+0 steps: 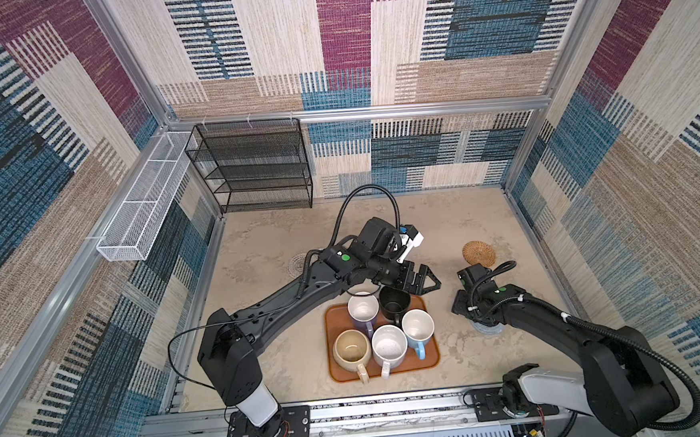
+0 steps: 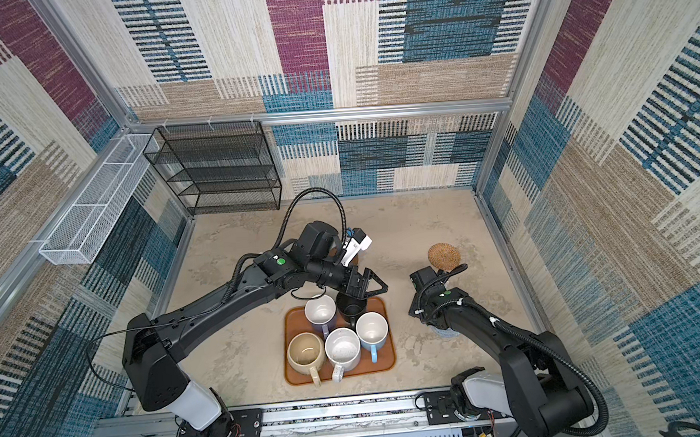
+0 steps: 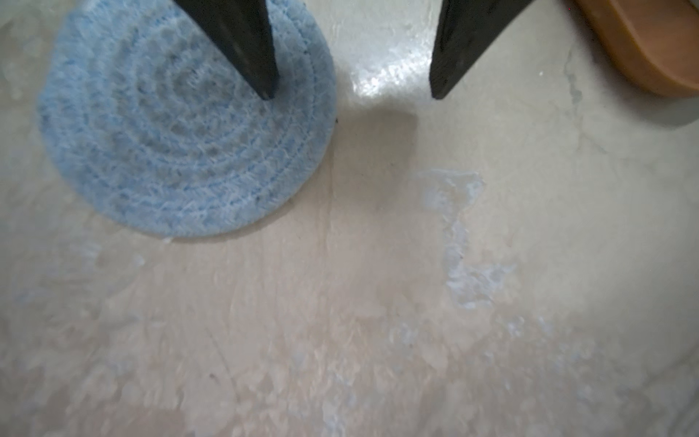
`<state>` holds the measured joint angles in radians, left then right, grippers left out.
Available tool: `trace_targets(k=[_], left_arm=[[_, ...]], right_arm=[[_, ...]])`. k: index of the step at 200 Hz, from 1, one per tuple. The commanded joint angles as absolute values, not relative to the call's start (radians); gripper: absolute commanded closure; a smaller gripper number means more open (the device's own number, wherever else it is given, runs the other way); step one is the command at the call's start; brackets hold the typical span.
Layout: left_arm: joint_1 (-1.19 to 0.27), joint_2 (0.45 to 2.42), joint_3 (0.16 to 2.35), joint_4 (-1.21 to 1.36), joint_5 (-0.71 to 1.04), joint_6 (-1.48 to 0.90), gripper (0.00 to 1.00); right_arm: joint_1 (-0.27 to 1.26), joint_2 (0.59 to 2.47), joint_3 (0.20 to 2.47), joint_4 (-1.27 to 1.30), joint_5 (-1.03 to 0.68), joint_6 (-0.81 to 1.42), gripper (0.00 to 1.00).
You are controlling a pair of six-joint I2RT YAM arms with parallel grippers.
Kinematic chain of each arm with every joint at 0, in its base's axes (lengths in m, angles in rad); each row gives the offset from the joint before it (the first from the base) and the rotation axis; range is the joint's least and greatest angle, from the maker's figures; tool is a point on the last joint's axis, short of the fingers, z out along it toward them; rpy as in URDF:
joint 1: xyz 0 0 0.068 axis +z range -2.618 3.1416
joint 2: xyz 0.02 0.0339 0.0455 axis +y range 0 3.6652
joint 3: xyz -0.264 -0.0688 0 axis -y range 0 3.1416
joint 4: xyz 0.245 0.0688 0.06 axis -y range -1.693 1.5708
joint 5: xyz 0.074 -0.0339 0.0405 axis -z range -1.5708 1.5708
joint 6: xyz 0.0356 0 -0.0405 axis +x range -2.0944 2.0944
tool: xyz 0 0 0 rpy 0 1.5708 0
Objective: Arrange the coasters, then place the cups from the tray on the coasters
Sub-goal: 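Move the right gripper over the blue-grey knitted coaster, then lower the right gripper and grasp the blue-grey knitted coaster edge, then drag the blue-grey coaster with the right gripper next to the brown coaster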
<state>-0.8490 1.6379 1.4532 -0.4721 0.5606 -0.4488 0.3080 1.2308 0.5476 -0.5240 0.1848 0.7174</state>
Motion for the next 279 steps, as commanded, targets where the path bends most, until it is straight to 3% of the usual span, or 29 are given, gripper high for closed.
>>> trace_targets(k=[1,47,63,138,279], left_arm=[[-0.84,1.619,1.427,-0.469,0.588,-0.426,0.0],[-0.824,1.59,1.392,-0.457,0.588,-0.437,0.0],[-0.818,1.582,1.373,-0.44,0.588,-0.446,0.0],[-0.751,1.538,1.299,-0.402,0.55,-0.475,0.0],[-0.622,1.52,1.243,-0.361,0.526,-0.519,0.0]], right_arm=[[0.306,1.233,0.518,-0.482,0.171,0.732,0.39],[0.307,1.202,0.485,-0.44,0.172,0.72,0.55],[0.307,1.19,0.484,-0.403,0.153,0.705,0.67],[0.307,1.313,0.567,-0.335,0.08,0.64,0.83],[0.311,1.835,1.074,-0.336,-0.01,0.483,0.88]])
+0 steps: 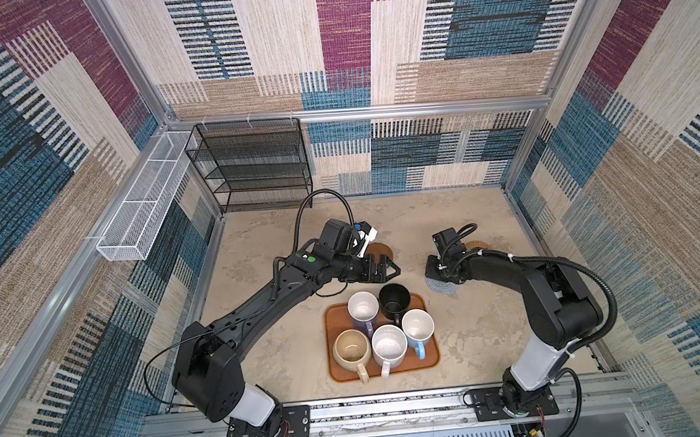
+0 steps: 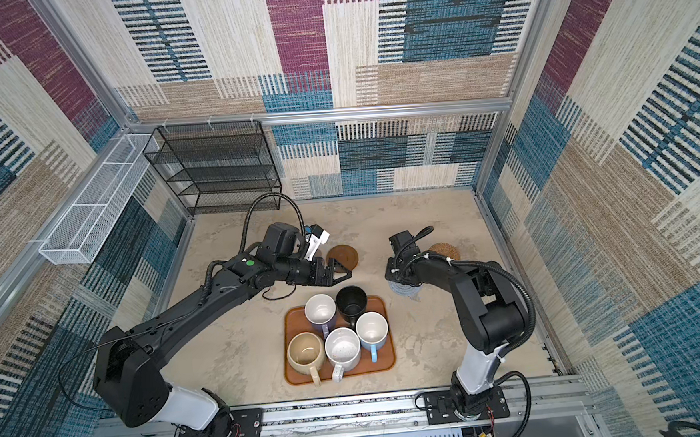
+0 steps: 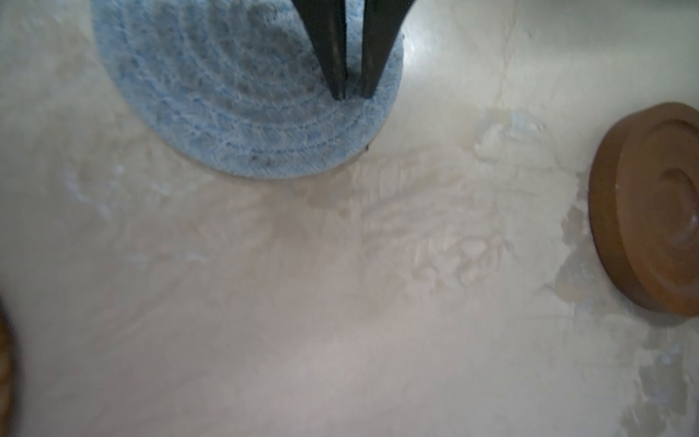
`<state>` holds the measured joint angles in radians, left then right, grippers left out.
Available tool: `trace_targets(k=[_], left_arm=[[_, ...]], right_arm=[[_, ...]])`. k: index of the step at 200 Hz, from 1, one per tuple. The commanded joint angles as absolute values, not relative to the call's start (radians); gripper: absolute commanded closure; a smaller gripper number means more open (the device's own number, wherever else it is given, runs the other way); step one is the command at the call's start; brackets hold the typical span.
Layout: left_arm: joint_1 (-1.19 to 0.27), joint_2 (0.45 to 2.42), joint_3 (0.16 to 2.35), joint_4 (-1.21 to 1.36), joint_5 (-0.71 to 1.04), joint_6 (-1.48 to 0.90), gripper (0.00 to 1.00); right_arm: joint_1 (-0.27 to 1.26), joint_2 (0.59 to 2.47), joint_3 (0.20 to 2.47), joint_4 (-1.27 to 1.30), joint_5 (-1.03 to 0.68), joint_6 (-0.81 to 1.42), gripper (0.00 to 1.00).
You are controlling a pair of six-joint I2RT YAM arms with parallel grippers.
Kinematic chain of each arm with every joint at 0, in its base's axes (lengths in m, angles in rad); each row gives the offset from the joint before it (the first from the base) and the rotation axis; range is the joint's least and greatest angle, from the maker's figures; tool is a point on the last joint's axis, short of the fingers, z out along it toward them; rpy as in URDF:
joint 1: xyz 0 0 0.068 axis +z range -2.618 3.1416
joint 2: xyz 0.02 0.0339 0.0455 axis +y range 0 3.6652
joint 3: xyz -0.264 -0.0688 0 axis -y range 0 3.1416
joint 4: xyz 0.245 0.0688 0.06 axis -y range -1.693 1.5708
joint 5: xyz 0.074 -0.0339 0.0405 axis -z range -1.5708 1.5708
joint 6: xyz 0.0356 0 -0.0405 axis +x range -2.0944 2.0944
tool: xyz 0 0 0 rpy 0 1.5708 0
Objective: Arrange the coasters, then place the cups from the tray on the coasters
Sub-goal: 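Drag the blue-grey coaster with the right gripper next to the brown coaster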
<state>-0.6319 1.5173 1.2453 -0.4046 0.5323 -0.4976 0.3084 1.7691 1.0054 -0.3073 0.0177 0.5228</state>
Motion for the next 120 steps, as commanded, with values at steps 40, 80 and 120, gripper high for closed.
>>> trace_targets(k=[40,80,120], left_arm=[[-0.612,1.548,1.267,-0.364,0.521,-0.527,0.0],[-0.609,1.57,1.278,-0.345,0.523,-0.55,0.0],[-0.607,1.568,1.278,-0.328,0.521,-0.565,0.0]], right_arm=[[0.316,1.949,1.233,-0.36,-0.035,0.444,0.89],[0.351,2.053,1.385,-0.37,-0.078,0.387,0.89],[0.376,2.107,1.479,-0.394,-0.086,0.377,0.89]])
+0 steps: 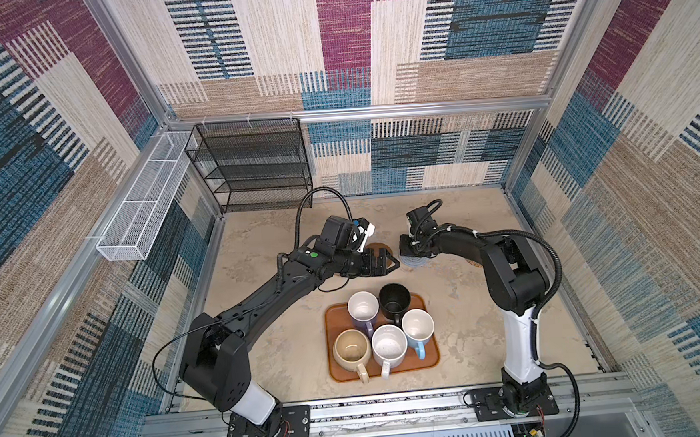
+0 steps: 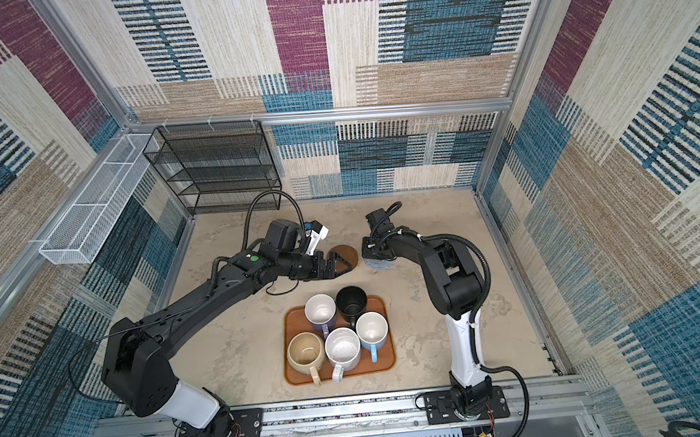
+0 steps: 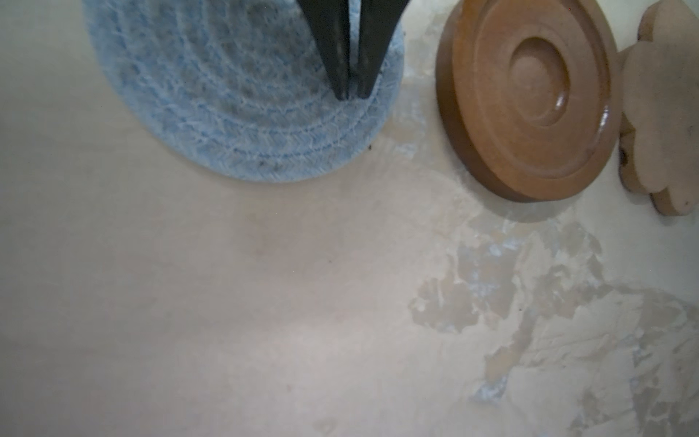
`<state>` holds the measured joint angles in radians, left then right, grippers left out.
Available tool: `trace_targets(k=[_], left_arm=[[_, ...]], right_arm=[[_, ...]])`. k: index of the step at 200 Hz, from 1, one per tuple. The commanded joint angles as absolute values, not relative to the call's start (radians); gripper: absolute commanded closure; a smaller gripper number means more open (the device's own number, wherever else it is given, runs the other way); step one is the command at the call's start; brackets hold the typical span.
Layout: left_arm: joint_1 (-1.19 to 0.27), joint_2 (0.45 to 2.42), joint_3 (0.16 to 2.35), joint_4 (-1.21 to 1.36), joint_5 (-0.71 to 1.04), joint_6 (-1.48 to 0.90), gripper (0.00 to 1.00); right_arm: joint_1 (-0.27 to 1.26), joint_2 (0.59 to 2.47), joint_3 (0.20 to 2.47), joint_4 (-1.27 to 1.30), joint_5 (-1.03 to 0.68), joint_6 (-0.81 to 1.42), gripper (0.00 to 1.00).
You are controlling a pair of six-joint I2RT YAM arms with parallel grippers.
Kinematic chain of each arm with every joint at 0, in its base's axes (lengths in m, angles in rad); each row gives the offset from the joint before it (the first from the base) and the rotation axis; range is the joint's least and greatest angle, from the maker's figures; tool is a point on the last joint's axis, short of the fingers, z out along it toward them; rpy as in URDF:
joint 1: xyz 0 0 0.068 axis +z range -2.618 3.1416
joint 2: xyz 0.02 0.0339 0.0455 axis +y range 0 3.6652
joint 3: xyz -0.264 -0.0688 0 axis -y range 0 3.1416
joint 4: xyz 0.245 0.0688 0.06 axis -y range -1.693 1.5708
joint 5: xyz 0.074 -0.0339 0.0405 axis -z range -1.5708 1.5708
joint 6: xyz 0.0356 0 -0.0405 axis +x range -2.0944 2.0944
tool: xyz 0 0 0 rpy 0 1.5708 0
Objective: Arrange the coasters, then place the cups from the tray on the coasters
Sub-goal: 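Drag the blue-grey coaster with the right gripper next to the brown coaster, then move the right gripper over the rattan coaster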
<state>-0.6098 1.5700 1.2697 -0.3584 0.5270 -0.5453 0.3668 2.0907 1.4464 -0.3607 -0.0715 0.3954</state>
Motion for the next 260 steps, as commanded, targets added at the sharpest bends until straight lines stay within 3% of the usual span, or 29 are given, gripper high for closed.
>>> trace_targets(k=[1,104,158,199,223,229,235,260], left_arm=[[-0.607,1.568,1.278,-0.328,0.52,-0.566,0.0],[-0.603,1.541,1.267,-0.342,0.492,-0.567,0.0],[-0.603,1.471,1.244,-0.33,0.471,-0.589,0.0],[-0.616,1.388,1.207,-0.302,0.528,-0.623,0.0],[-0.638,1.326,1.174,-0.275,0.501,-0.643,0.0],[-0.644,1.313,1.167,-0.269,0.494,-0.647,0.0],[-0.649,1.304,1.16,-0.263,0.49,-0.653,0.0],[-0.672,1.284,1.133,-0.229,0.486,-0.678,0.0]], right_arm=[[0.377,2.108,1.479,-0.396,-0.085,0.376,0.89],[0.38,2.093,1.587,-0.424,-0.045,0.349,0.88],[0.381,1.955,1.544,-0.422,-0.023,0.338,0.84],[0.366,1.76,1.428,-0.398,-0.063,0.333,0.43],[0.348,1.672,1.385,-0.413,-0.08,0.328,0.26],[0.341,1.652,1.372,-0.417,-0.077,0.335,0.18],[0.334,1.631,1.357,-0.42,-0.071,0.342,0.02],[0.298,1.531,1.266,-0.389,-0.041,0.336,0.0]])
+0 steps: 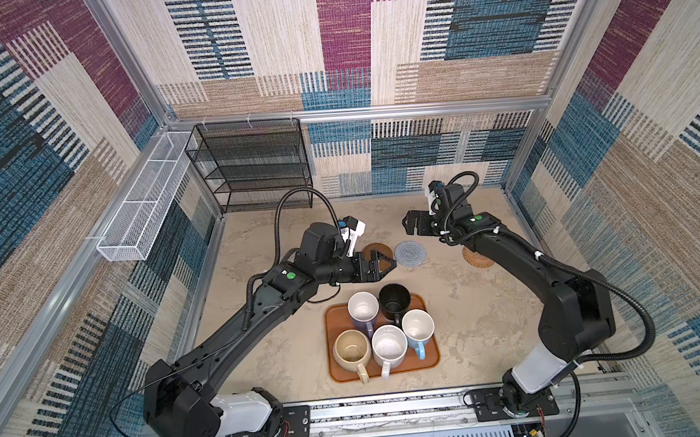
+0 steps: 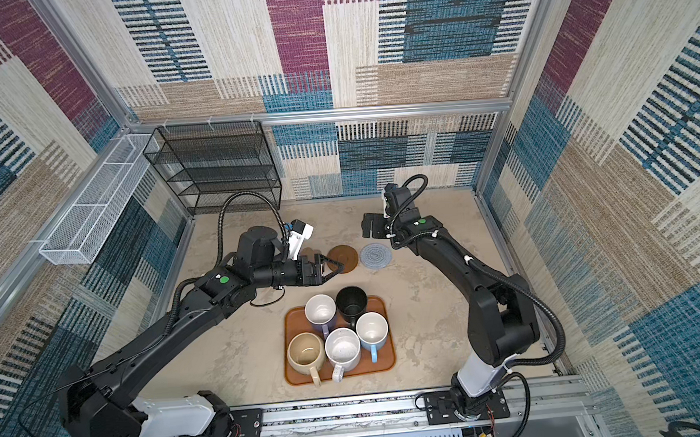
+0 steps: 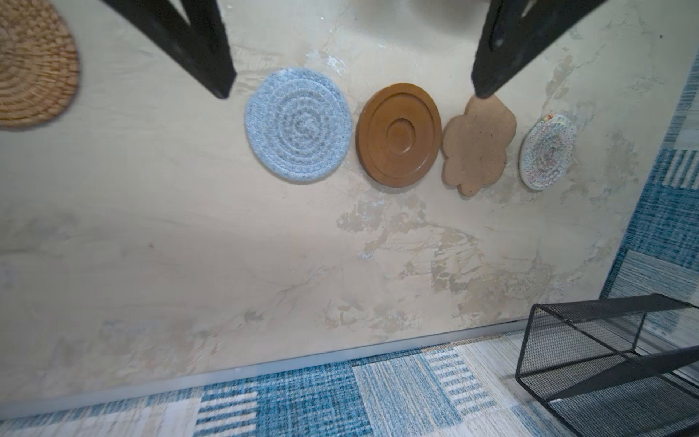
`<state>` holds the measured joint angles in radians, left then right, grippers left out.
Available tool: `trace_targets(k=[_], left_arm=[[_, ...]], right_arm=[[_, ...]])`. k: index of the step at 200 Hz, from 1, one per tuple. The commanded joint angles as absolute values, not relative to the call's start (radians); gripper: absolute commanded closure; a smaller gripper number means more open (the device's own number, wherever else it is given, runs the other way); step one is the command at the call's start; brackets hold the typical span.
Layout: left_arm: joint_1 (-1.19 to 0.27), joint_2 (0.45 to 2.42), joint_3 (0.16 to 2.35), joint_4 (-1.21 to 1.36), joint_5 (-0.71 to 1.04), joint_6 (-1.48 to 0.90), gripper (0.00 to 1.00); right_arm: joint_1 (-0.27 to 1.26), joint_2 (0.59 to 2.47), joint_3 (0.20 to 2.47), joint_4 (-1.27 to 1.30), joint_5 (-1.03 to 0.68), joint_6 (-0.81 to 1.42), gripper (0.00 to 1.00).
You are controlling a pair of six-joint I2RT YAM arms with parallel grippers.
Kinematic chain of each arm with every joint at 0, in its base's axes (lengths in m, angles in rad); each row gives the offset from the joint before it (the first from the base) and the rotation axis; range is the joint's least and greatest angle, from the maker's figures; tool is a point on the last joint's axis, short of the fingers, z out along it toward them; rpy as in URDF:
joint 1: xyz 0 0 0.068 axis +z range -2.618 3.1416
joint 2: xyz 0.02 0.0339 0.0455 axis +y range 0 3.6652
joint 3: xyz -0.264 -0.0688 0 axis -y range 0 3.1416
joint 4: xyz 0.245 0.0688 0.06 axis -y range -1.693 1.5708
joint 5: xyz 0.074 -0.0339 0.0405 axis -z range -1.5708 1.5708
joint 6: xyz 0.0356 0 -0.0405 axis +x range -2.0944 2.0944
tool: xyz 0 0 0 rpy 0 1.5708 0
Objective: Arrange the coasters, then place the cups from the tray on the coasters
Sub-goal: 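Move the right gripper over the rattan coaster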
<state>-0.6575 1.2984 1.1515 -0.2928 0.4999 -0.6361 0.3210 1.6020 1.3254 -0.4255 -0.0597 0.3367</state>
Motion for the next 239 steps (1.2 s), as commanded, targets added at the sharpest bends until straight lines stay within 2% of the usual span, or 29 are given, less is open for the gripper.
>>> trace_targets(k=[1,64,126,169,208,239], left_arm=[[-0.673,1.285,1.132,-0.228,0.485,-0.679,0.0],[-0.781,1.335,1.164,-0.123,0.499,-0.723,0.0],[-0.837,1.467,1.236,-0.079,0.504,-0.713,0.0],[-0.839,1.546,1.364,-0.263,0.434,-0.597,0.0],[-0.835,1.648,1.442,-0.257,0.451,-0.588,0.0],[-0.832,1.723,1.51,-0.306,0.438,-0.568,0.0]], right_arm=[[0.296,1.527,1.263,-0.387,-0.04,0.336,0.0],[0.147,1.399,1.076,-0.341,-0.088,0.249,0.0],[0.013,1.49,1.052,-0.293,-0.048,0.265,0.0],[-0.066,1.551,1.036,-0.234,-0.065,0.283,0.0],[-0.124,1.658,1.061,-0.234,-0.087,0.282,0.01],[-0.13,1.722,1.085,-0.236,-0.066,0.28,0.07]])
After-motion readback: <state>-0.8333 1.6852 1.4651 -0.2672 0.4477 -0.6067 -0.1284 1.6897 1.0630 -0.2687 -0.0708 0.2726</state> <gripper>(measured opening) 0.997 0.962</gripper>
